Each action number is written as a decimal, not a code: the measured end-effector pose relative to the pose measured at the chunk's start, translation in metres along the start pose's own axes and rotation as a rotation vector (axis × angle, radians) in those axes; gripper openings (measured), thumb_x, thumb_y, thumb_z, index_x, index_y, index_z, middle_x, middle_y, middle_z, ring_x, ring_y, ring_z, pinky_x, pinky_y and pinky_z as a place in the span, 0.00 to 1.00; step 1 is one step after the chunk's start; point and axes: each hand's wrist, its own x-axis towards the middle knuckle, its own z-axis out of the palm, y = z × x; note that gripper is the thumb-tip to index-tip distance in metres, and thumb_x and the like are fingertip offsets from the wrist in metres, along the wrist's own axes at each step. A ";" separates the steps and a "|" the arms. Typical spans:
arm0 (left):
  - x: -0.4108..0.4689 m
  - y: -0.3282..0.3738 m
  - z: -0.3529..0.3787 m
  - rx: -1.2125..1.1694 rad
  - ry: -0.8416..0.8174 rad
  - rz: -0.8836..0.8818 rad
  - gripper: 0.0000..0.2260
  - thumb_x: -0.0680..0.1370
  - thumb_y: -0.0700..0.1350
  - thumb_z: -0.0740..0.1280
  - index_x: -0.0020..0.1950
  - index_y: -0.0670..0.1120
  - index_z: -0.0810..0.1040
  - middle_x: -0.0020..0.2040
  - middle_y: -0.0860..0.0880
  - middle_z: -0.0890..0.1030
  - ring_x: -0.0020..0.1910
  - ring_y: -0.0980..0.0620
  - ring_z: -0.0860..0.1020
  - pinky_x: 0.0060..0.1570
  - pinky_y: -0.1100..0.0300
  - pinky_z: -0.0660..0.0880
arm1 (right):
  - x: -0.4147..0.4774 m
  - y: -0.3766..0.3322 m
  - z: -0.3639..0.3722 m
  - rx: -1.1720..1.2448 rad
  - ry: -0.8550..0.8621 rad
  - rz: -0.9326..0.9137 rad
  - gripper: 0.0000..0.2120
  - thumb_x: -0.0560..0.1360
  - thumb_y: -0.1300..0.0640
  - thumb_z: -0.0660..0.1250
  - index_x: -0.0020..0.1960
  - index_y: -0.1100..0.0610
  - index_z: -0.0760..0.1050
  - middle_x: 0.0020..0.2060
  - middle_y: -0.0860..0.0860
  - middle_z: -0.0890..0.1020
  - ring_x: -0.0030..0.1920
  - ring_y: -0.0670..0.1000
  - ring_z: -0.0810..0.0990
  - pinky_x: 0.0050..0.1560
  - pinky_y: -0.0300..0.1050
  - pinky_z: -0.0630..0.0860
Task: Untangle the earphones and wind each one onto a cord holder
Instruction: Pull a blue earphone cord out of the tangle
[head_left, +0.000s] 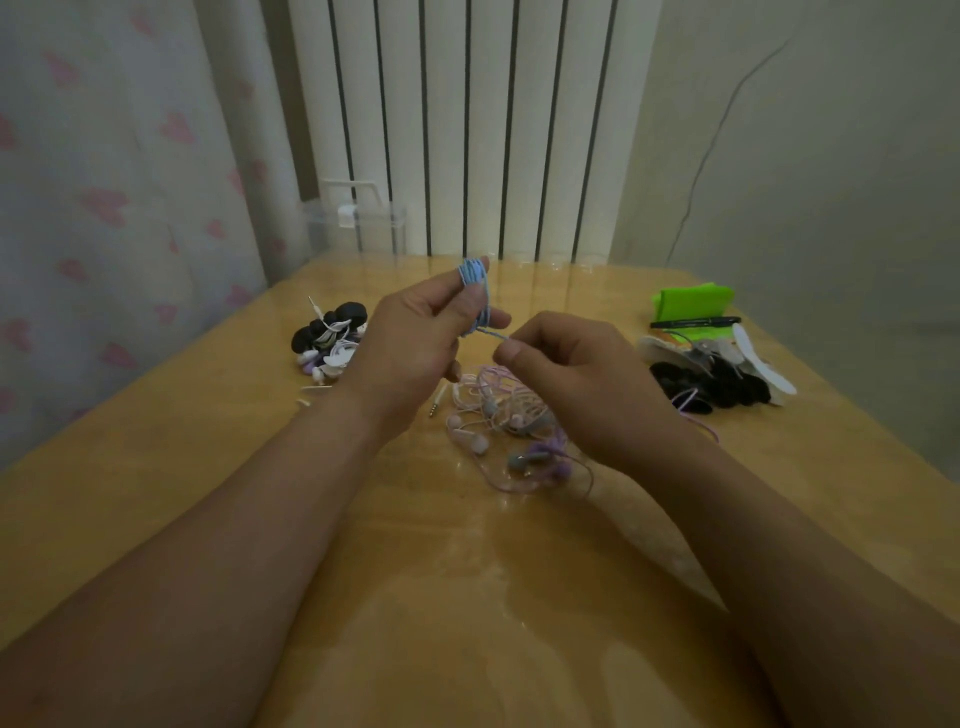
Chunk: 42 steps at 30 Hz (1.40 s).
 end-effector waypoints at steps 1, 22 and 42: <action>-0.001 0.000 0.001 0.091 -0.023 0.032 0.13 0.86 0.47 0.64 0.69 0.56 0.79 0.49 0.50 0.87 0.30 0.59 0.72 0.33 0.60 0.75 | 0.000 0.000 -0.003 0.000 0.030 -0.007 0.09 0.81 0.49 0.69 0.47 0.53 0.82 0.37 0.52 0.83 0.39 0.52 0.80 0.40 0.48 0.76; -0.010 0.020 0.010 -0.538 -0.515 -0.124 0.20 0.83 0.46 0.62 0.75 0.50 0.76 0.48 0.49 0.83 0.23 0.58 0.61 0.28 0.64 0.67 | 0.007 0.021 -0.029 0.508 -0.072 0.186 0.09 0.85 0.54 0.63 0.53 0.57 0.79 0.30 0.45 0.76 0.28 0.45 0.66 0.29 0.38 0.65; -0.008 0.002 0.009 0.429 -0.343 0.059 0.11 0.87 0.49 0.61 0.59 0.49 0.83 0.45 0.53 0.83 0.39 0.56 0.78 0.37 0.62 0.74 | 0.001 0.008 -0.023 -0.119 0.079 -0.081 0.04 0.80 0.60 0.66 0.51 0.51 0.78 0.36 0.47 0.79 0.34 0.44 0.74 0.33 0.40 0.71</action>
